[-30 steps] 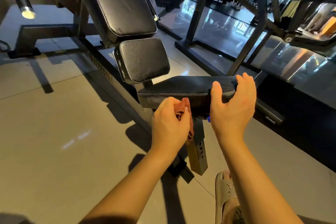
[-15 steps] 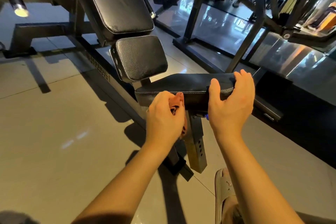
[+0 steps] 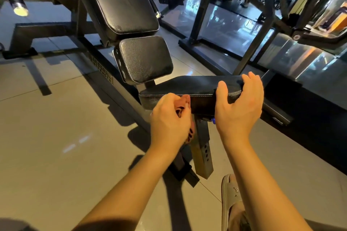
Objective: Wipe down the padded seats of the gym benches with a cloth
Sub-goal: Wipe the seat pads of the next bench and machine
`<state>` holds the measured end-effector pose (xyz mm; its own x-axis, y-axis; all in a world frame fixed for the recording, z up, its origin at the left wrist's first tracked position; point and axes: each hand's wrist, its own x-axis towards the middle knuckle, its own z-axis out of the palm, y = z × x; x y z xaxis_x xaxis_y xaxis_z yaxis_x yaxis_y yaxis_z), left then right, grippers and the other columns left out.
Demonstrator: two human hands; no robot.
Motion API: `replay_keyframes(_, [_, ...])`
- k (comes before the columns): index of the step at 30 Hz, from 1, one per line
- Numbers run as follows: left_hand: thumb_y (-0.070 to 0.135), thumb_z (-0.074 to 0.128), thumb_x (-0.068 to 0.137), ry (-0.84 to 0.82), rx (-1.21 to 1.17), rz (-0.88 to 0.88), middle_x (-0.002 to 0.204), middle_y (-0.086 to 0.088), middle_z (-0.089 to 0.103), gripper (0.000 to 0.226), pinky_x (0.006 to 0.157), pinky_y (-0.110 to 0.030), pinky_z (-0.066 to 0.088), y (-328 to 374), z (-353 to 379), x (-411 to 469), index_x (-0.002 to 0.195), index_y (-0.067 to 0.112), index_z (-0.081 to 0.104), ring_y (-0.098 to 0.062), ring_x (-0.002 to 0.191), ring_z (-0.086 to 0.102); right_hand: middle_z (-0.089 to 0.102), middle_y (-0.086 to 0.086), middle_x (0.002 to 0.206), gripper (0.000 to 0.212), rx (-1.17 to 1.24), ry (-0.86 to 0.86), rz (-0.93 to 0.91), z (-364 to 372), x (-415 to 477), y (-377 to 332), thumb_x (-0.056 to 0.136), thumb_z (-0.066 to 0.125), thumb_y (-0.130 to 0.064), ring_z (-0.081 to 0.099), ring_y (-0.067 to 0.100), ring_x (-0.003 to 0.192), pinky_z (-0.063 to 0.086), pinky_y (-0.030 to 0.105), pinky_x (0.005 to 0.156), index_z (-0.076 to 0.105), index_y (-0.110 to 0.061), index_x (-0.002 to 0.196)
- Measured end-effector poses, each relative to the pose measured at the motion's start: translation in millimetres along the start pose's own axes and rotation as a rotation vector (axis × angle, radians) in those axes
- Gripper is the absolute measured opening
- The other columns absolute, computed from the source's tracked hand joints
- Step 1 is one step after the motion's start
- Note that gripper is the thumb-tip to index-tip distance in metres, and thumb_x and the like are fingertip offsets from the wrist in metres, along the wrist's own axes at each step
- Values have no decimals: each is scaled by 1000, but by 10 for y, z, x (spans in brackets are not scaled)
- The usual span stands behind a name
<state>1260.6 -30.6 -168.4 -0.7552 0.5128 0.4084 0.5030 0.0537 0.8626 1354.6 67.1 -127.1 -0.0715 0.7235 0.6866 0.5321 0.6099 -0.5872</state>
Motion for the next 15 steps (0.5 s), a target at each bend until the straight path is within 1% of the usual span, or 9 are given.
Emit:
replay_keyframes(3, [33,62,99,104,58,-262,75,14,55,19,56,-11,34,-354,-131,261,85,20,60,-4,76,59,48,8,153,62,5,5,3,-2,-3,-2,95,59,-47,34,23,149,29,42,123,53,-5,141])
replay_keyframes(4, [34,60,100,108,74,-326,75,15,54,19,53,-11,33,-405,-159,292,88,19,62,-5,76,59,47,8,154,63,1,8,3,-2,-4,-5,95,59,-47,34,23,149,29,42,123,53,-6,142])
replay_keyframes(5, [34,59,101,110,72,-337,76,15,55,20,52,-10,35,-368,-160,273,89,18,62,-5,75,59,47,8,154,63,0,12,6,1,-6,-6,95,59,-48,33,22,149,29,42,123,53,-6,142])
replay_keyframes(6, [35,58,102,105,28,-293,77,12,57,21,53,-10,39,-265,-132,215,88,20,61,-6,75,61,47,8,154,63,5,12,8,1,-7,-12,95,58,-48,33,22,150,28,41,123,53,-6,142])
replay_keyframes(8, [33,60,101,36,-110,-110,80,8,61,17,61,-11,47,73,-30,19,87,23,60,-7,77,63,47,8,154,63,24,16,13,4,-1,-14,97,53,-50,32,22,150,26,39,124,54,-6,142])
replay_keyframes(10, [25,66,97,-79,-130,62,85,10,59,9,71,-15,48,334,48,-169,90,23,60,-4,81,59,47,8,154,63,50,23,24,1,3,-8,100,43,-51,31,22,150,24,38,124,55,-5,140])
replay_keyframes(11, [23,68,95,-91,-101,114,85,11,57,9,73,-15,46,370,57,-186,90,22,60,-4,81,57,47,9,154,63,69,19,29,-4,4,-2,100,38,-50,31,22,150,24,37,124,56,-5,140])
replay_keyframes(13, [24,68,94,-30,-42,96,83,11,56,13,68,-15,43,208,32,-69,86,22,57,-3,79,55,47,8,154,62,105,5,37,-13,3,10,102,33,-48,31,21,151,23,35,124,56,-5,141])
replay_keyframes(15, [27,66,95,38,-30,-73,82,10,57,18,62,-18,44,6,-36,64,83,22,55,-1,78,56,48,8,154,61,107,3,37,-15,7,23,103,32,-46,31,20,150,22,34,124,55,-5,141])
